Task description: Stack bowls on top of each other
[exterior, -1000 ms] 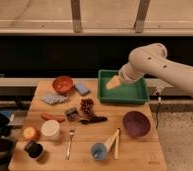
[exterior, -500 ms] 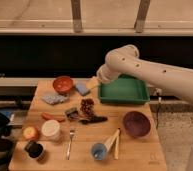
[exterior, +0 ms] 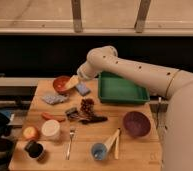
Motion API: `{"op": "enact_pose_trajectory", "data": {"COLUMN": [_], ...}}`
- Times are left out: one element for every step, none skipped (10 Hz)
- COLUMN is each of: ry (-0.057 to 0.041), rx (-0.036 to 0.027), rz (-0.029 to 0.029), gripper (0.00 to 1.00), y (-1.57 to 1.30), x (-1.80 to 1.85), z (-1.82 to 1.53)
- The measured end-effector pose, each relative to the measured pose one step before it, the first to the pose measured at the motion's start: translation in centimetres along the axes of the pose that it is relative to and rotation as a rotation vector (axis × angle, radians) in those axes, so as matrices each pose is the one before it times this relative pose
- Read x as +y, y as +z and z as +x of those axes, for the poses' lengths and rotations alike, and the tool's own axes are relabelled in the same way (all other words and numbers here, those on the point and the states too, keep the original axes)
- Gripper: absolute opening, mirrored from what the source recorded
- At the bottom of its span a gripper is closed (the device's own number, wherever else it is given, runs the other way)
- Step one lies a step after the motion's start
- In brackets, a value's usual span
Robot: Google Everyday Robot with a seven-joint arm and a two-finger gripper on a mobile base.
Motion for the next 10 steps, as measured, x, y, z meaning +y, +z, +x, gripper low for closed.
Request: {"op": "enact_pose_trajectory", "data": {"ry": [0.00147, -0.00186, -0.00148, -0.00237, -0.00979, -0.01563, -0.02329, -0.01529, -0.00472, -0.00207], "rx": [-0.00041, 0.00134, 0.00367, 0.00282, -0.00059, -0.00290, -0.00252, -0.00133, -0.00130, -0.00620], "rz": [0.00105, -0.00007, 0.00356, 0.00292, -0.00214, -0.00528, -0.01056, -0.01219, -0.00933, -0.00462], "gripper": [0.80, 0.80, 0.80, 0.80, 0.80, 0.80, 0.80, 0.80, 0.80, 0.80], "y": [-0.059, 0.051, 0.037, 0.315, 0.676, 0.671, 1.504, 2.011, 1.640, 1.835], "x": [-0.098, 0.081, 0.034, -0.182, 0.179, 0.449, 0.651, 0.595, 0.148, -0.572], "z": [0.042, 0.001, 0.031, 0.078, -0.220, -0.619, -1.185, -1.388, -0.650, -0.351]}}
